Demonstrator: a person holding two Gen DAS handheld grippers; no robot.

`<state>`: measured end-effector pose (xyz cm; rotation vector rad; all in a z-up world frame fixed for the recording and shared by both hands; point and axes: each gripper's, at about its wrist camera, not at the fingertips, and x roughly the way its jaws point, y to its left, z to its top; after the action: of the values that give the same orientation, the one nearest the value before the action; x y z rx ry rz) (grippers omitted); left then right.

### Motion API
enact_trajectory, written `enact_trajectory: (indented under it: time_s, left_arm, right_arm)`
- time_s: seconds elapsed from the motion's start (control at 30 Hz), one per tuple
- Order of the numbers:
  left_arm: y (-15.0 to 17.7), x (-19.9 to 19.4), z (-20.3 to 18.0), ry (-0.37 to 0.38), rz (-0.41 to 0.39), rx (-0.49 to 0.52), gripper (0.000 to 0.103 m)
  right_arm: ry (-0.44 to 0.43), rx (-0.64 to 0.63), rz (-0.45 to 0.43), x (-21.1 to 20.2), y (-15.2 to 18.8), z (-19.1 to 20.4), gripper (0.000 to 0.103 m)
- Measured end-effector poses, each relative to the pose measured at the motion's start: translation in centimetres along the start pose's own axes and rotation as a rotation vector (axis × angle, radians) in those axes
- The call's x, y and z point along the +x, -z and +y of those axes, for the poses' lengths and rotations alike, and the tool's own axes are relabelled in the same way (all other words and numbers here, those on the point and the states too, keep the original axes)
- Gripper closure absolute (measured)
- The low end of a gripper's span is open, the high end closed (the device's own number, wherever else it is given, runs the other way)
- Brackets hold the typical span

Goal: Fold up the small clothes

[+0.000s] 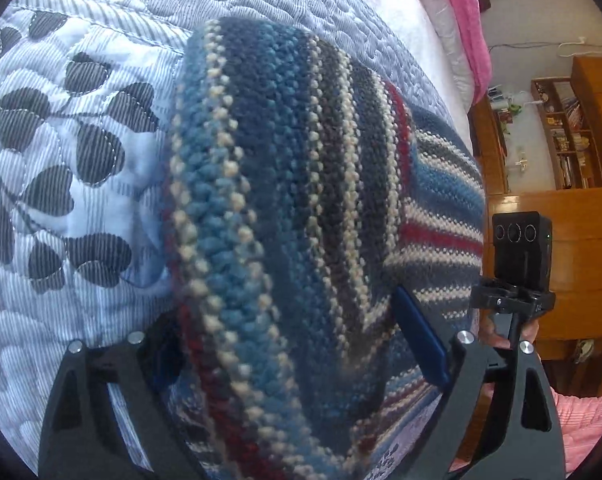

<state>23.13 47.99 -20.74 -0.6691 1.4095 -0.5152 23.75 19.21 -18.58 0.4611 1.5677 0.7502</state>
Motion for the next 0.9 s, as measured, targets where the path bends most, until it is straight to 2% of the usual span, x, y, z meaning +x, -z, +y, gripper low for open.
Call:
enact_trajectory:
  time_s: [0.07,0.13,0.2,0.37,0.57,0.7,0.8,0.9]
  left_arm:
    - [0.5,0.0,0.1,-0.012,-0.011,0.003,0.039]
    - [0.9,-0.2,-0.2,-0.005,-0.037,0.006,0.047]
    - [1.4,-0.5,-0.8,0.001,-0.062,0.017,0.051]
    - [2.8,-0.9,-4.6,0.025,-0.092,0.074,0.055]
    - [4.4,0.4,-12.5,0.09,-0.109,0.159,0.056]
    - [5.0,2.9,-17.1,0.141,-0.093,0.17,0.056]
    - [4.8,6.2,-19.6,0.142,-0.065,0.176,0.056]
    - [4.6,9.2,-20.4,0.116,-0.054,0.153,0.057]
  right_arm:
    - [0.014,-0.035,-0.021,-0.3,0.3,0.6,0.034]
    - [-0.008,-0.045,-0.042,-1.0,0.7,0.8,0.047]
    - [-0.042,-0.034,-0.051,-1.8,1.0,0.9,0.051]
    - [-0.072,-0.089,-0.076,-5.4,2.7,2.0,0.053]
    - [-0.039,-0.136,-0.132,-12.8,5.8,1.3,0.053]
    - [-0.025,-0.094,-0.155,-18.0,7.7,-1.8,0.053]
    - [0.004,-0.047,-0.152,-20.2,8.2,-5.2,0.053]
    - [0.025,0.009,-0.134,-20.9,7.9,-9.3,0.053]
